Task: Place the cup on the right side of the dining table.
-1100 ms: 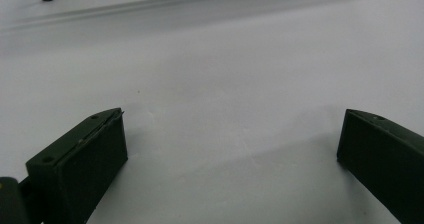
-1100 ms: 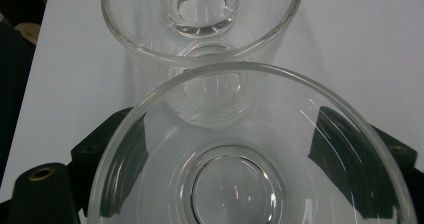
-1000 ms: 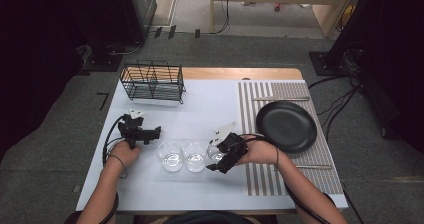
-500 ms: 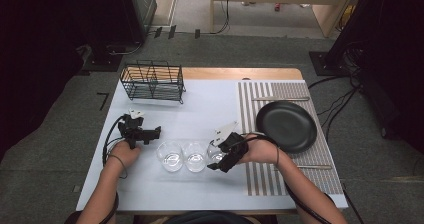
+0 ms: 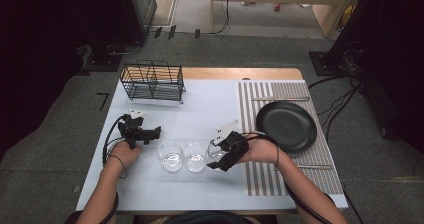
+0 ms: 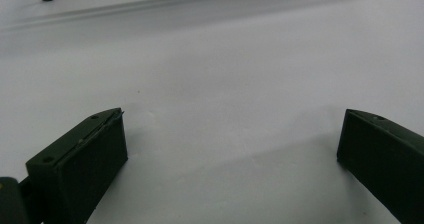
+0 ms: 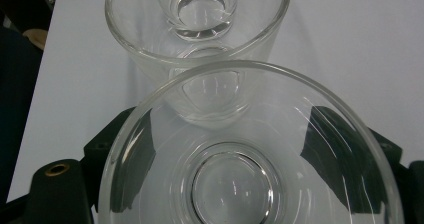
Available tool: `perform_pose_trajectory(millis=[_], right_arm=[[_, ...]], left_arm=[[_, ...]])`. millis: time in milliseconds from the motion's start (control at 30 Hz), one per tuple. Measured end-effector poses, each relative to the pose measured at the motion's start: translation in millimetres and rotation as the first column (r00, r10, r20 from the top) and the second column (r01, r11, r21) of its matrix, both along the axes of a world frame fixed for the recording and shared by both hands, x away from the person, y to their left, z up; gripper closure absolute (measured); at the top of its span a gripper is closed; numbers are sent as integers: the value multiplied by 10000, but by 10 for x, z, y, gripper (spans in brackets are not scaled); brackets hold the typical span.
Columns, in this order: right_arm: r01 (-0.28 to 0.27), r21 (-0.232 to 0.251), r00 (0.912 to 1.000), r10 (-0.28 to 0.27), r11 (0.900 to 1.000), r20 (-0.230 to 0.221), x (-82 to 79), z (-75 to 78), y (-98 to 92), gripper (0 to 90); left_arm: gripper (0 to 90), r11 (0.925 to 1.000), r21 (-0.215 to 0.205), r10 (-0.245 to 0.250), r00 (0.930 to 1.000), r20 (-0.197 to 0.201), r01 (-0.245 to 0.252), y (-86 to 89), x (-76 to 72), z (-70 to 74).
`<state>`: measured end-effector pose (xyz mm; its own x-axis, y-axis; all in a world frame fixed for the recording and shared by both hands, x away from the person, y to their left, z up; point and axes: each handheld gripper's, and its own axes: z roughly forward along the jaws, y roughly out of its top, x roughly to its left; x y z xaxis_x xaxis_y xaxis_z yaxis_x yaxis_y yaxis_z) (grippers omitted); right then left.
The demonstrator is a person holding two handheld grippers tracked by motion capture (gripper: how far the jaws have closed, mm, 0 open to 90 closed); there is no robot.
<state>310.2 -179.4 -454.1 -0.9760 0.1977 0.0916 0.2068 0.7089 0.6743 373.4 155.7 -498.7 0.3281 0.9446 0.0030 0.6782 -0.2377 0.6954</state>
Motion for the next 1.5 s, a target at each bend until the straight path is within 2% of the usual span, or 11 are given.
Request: perform_pose_trajectory(millis=[767,1267,1500], right_arm=[[44,15,10000,-44,10000,31,-10,40,-8,192],[273,151,9996,-272,9995,-63,-3,77,-18,192],[266,123,9996,-267,9996,36,1,85,-21,192]], left_arm=[[0,10000,-2,0,10000,0,0,0,0,0],[0,10000,-2,1,10000,1,-1,0,0,0],[0,10000,-2,3,10000,0,-3,0,0,0]])
